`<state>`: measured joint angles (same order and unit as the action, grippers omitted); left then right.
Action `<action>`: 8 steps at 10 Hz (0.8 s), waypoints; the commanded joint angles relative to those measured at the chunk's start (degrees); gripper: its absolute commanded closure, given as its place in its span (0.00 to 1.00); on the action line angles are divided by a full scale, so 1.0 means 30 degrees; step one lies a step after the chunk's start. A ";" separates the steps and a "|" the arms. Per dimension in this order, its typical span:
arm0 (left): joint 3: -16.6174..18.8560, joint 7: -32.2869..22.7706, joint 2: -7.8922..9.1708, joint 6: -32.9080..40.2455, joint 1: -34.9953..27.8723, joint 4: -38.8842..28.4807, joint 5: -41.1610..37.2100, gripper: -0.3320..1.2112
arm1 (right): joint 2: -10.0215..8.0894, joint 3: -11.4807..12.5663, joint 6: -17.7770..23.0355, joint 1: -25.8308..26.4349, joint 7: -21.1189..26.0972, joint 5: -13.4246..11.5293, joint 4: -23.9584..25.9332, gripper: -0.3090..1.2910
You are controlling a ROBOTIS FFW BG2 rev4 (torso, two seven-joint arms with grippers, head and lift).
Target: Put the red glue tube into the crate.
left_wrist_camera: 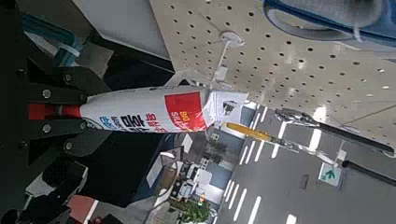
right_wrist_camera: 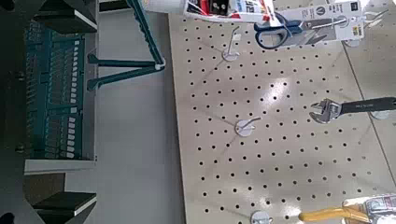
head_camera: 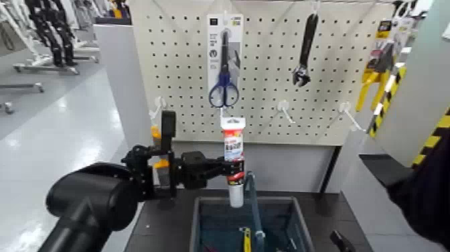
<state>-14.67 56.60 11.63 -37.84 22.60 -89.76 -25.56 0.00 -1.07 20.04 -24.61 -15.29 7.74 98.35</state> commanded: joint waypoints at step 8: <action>-0.1906 0.1817 -0.0098 0.3502 -0.0091 0.5369 0.0374 0.99 | 0.0029 -0.0083 0.0000 0.0117 -0.0001 0.0028 -0.0030 0.22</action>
<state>-19.82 61.99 11.30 -27.49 22.22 -74.63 -24.39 0.00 -1.32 20.04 -24.27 -15.31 7.81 98.27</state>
